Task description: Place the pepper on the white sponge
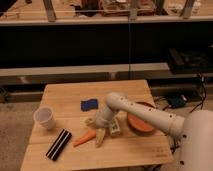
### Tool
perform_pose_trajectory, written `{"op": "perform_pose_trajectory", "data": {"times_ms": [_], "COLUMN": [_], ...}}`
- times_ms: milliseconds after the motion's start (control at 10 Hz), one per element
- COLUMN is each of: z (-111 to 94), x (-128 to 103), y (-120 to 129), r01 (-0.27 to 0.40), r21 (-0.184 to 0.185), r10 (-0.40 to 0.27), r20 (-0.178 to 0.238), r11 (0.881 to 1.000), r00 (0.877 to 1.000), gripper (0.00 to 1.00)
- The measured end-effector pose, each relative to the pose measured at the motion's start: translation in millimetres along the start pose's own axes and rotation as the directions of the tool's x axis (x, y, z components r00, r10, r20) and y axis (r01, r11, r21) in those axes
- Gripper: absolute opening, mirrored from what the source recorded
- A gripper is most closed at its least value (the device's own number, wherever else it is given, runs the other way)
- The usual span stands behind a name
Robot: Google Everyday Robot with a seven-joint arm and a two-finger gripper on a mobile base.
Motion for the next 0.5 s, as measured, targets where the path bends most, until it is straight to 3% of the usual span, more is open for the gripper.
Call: {"op": "perform_pose_trajectory", "data": {"times_ms": [200, 300, 500], "z": [1.2, 2.3, 3.9], "x": [-0.4, 0.6, 2.8], "y": [-0.8, -1.1, -1.4], "r01": [0.007, 0.015, 0.009], "r21": [0.011, 0.023, 0.032], "r10": [-0.008, -0.015, -0.01], "r20": [0.009, 0.019, 0.019], "r11": [1.0, 1.0, 0.999], "r00": [1.0, 1.0, 1.0], "gripper": [0.57, 0.42, 0.26]}}
